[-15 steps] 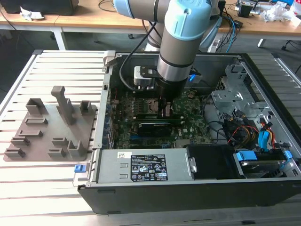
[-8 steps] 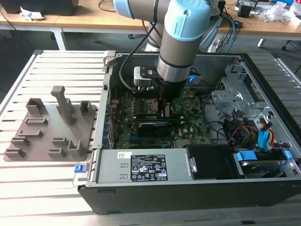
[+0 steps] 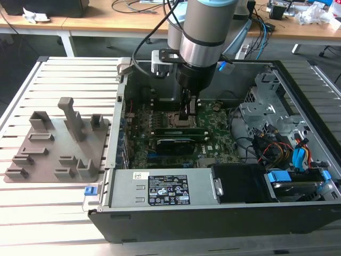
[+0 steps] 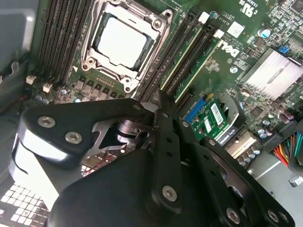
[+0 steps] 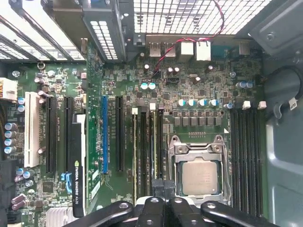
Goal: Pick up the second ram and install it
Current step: 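Insert the second ram into the second slot, then press down the second ram until it locks into place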
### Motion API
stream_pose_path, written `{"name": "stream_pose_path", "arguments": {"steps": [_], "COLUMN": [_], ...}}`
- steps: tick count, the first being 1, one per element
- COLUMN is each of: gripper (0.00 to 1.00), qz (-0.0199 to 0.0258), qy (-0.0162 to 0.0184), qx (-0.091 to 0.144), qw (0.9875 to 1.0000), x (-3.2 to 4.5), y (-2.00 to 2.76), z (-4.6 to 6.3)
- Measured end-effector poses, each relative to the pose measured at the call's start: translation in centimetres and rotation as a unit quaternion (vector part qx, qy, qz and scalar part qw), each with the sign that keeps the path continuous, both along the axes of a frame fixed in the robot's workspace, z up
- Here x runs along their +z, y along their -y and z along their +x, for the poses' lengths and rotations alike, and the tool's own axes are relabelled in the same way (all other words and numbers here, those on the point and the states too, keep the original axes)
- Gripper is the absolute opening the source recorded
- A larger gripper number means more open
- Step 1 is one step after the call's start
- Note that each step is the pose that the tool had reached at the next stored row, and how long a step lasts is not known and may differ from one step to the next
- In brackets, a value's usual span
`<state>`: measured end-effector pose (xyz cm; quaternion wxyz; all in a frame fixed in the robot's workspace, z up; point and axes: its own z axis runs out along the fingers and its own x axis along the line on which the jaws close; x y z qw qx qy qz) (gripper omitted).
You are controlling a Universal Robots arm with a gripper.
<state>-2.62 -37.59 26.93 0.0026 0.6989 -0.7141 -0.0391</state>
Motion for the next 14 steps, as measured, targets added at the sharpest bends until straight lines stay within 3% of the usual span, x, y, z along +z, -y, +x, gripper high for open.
{"name": "stream_pose_path", "arguments": {"steps": [6, 7, 9, 13, 14], "gripper": [0.11, 0.11, 0.11, 0.11, 0.11], "qz": [-0.0002, -0.0054, -0.0084, -0.0087, -0.0087], "qy": [0.0000, -0.0001, -0.0027, -0.0042, -0.0042], "qx": [0.000, 0.000, 0.000, 0.000, 0.000], "qw": [1.0000, 1.0000, 1.0000, 1.0000, 1.0000], "x": [0.00, -0.08, -0.82, -2.27, -2.43], "y": [0.00, -0.02, -0.11, -0.12, -0.12], "z": [0.0, 0.3, 2.6, 4.7, 4.7]}}
